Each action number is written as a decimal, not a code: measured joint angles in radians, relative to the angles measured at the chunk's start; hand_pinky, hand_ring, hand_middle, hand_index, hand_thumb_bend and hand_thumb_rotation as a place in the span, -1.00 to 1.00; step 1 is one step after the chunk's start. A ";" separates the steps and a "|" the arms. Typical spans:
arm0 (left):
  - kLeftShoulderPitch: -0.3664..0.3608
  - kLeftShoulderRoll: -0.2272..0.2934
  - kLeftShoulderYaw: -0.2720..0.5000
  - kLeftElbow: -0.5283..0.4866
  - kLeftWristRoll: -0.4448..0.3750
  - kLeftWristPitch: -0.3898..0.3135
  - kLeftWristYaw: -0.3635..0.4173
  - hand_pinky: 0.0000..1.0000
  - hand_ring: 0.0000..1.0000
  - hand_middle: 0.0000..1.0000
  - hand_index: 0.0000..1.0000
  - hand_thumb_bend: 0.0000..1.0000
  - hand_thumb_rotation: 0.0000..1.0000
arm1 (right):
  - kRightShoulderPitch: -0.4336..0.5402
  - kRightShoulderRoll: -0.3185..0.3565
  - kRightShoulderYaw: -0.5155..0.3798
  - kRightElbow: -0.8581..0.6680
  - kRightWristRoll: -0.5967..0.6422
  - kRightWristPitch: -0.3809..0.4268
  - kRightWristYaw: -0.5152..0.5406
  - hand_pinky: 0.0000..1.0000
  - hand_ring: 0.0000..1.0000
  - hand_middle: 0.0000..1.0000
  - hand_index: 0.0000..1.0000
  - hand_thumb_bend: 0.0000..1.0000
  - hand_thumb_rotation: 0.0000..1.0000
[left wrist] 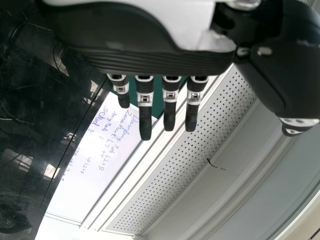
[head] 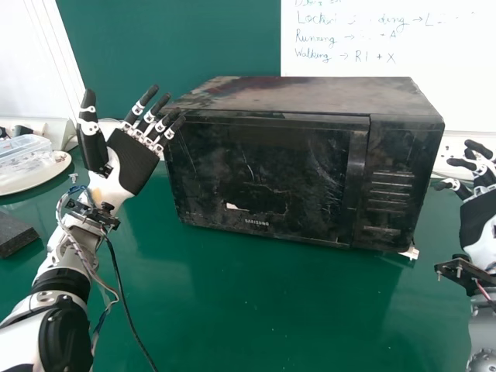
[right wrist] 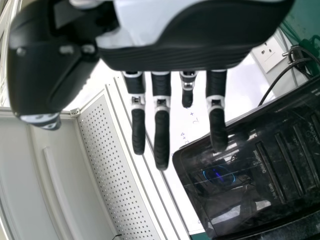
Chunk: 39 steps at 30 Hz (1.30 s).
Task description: Open the door of oven
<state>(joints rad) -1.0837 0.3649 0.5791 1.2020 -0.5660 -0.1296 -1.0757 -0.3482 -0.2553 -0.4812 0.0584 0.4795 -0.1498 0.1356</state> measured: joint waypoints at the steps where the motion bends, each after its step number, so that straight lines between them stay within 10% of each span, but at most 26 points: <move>1: 0.000 0.000 0.000 0.000 0.000 0.000 0.000 -0.47 -0.37 -0.18 0.17 0.65 -0.14 | 0.000 0.000 0.000 0.000 0.000 0.000 0.000 0.66 0.62 0.83 0.77 0.80 0.84; 25: 0.000 0.000 -0.007 0.000 0.006 -0.009 -0.001 -0.42 -0.30 -0.09 0.20 0.66 -0.04 | -0.003 0.000 0.000 0.000 0.000 0.003 -0.002 0.70 0.63 0.81 0.76 0.80 0.83; 39: 0.001 -0.005 -0.017 -0.002 0.008 -0.023 -0.030 -0.25 0.05 0.36 0.39 0.80 0.28 | -0.077 0.009 -0.054 0.199 0.144 -0.065 0.143 0.59 0.62 0.81 0.86 1.00 0.92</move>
<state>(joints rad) -1.0832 0.3604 0.5621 1.1996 -0.5584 -0.1525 -1.1054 -0.4256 -0.2458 -0.5353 0.2579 0.6238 -0.2149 0.2789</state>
